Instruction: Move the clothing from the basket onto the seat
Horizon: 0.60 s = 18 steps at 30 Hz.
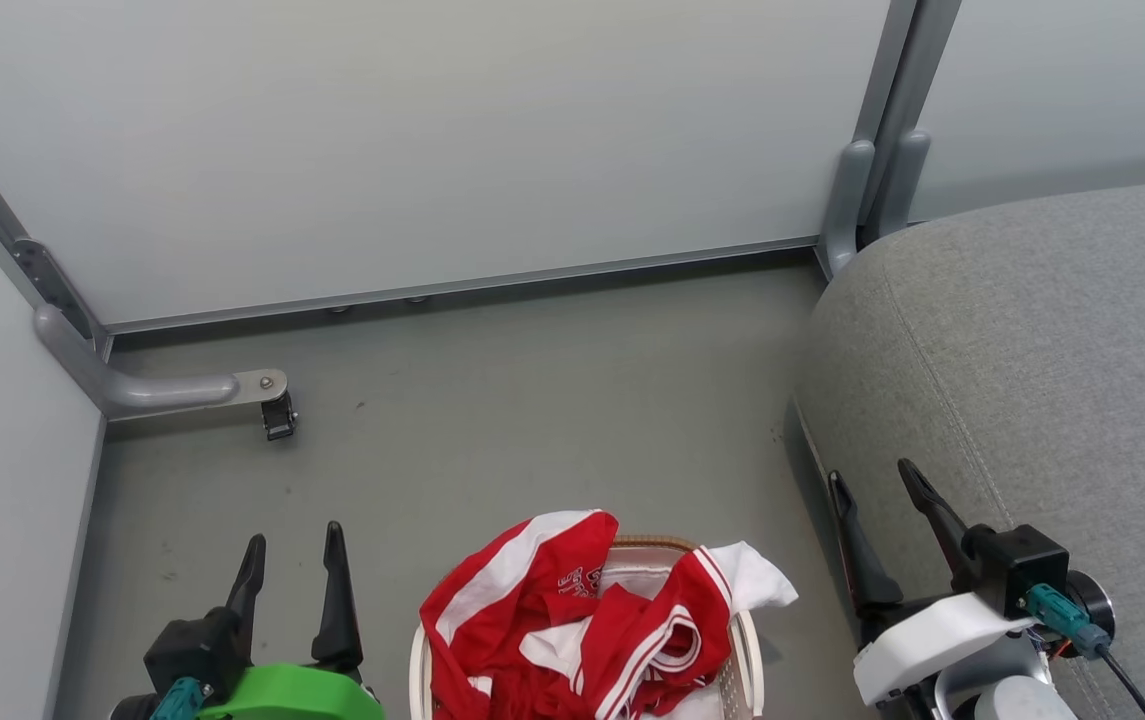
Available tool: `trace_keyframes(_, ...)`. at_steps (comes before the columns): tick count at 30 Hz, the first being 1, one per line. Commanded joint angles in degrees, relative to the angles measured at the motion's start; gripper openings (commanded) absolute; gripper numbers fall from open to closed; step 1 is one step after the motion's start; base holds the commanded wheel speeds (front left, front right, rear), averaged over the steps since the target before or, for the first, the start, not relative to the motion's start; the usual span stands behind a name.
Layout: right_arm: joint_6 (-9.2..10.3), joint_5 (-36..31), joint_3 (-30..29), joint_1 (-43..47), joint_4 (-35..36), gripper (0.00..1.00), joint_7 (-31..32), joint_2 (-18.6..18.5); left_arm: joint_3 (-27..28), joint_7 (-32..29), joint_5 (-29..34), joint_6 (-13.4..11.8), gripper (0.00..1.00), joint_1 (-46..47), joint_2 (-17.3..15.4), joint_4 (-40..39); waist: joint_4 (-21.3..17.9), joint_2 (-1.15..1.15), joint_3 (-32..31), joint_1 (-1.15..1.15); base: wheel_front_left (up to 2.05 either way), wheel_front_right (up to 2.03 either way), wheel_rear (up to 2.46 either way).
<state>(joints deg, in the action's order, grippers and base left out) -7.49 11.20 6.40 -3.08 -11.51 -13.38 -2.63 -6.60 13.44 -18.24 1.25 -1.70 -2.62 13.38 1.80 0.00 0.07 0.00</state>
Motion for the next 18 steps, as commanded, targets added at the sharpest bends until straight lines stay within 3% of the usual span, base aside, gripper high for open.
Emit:
trace_keyframes(1,0.0,-1.26,0.23,-0.11,-0.05,1.0,-0.55,-0.33,-0.17,0.45,1.04,-0.28,1.0,-0.71,-0.38,0.06,0.0,0.0,0.0,0.0,0.0,0.0,0.0)
trace_keyframes(18,0.0,-6.47,1.09,0.36,0.39,1.0,-1.9,-0.41,-1.07,1.72,5.87,-0.78,1.0,-1.16,-0.43,1.37,0.22,0.0,-0.33,0.0,0.0,0.0,0.0)
